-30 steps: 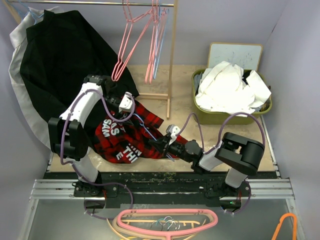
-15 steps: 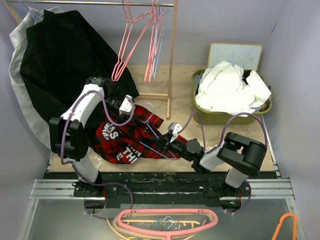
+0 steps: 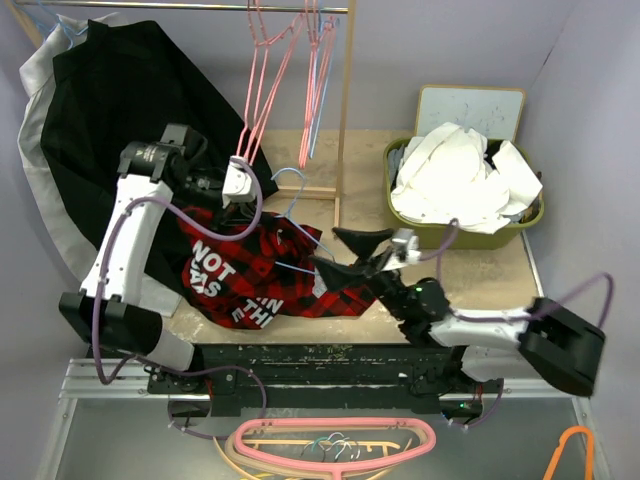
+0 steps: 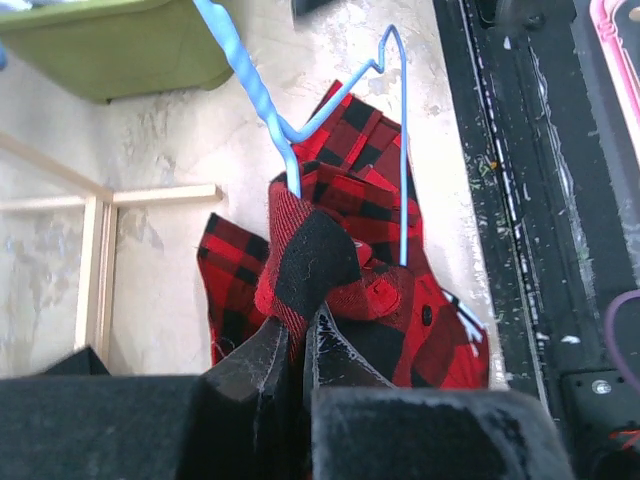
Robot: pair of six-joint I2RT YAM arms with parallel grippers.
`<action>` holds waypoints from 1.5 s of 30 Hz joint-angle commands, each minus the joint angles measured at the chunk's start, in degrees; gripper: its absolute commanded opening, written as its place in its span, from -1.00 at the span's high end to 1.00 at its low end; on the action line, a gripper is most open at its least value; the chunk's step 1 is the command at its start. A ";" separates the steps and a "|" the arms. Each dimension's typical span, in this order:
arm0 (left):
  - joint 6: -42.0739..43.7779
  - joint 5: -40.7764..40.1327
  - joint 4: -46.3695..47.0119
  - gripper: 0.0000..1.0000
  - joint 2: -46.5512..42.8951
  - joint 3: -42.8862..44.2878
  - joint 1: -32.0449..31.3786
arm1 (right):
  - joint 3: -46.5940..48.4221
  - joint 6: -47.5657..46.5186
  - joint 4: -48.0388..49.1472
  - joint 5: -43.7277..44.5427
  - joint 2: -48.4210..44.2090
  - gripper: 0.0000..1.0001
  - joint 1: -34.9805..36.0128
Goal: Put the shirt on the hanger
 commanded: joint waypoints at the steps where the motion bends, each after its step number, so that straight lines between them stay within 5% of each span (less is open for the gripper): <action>1: -12.46 -0.46 -0.65 1.00 -4.68 2.97 2.14 | 2.15 -0.30 -2.91 6.53 -15.39 -1.00 -0.25; 8: -24.32 -2.86 3.12 1.00 -11.22 7.93 3.20 | -5.38 4.02 -23.94 9.23 -37.36 -1.00 -0.29; 13: -32.42 -3.88 7.40 1.00 -14.21 10.20 5.47 | -12.97 11.42 -29.31 6.87 -45.33 -1.00 -0.25; 17: -32.56 0.85 6.11 1.00 -15.59 11.51 9.67 | -15.22 16.15 -17.27 7.01 -36.01 -1.00 -0.25; 24: -31.74 1.97 4.98 1.00 -17.10 11.41 10.91 | -6.77 18.36 8.51 1.84 -6.34 -1.00 -0.25; 27: -31.82 1.80 5.40 1.00 -17.61 11.04 11.06 | -3.90 20.90 20.23 -0.11 5.76 -0.78 -0.25; 31: -31.70 1.47 5.67 1.00 -18.04 10.36 11.10 | 1.13 23.07 21.40 -4.46 13.02 -0.50 -0.31; 41: -30.52 1.94 5.59 1.00 -18.23 8.26 11.10 | 3.28 25.26 20.95 -6.51 15.21 -0.41 -0.33; 43: -30.30 2.02 5.43 1.00 -18.12 8.28 11.09 | 3.81 25.55 21.02 -6.68 16.22 -0.27 -0.33; 45: -30.01 1.93 5.37 1.00 -18.01 8.28 11.15 | 4.59 25.80 21.12 -6.75 17.37 0.07 -0.34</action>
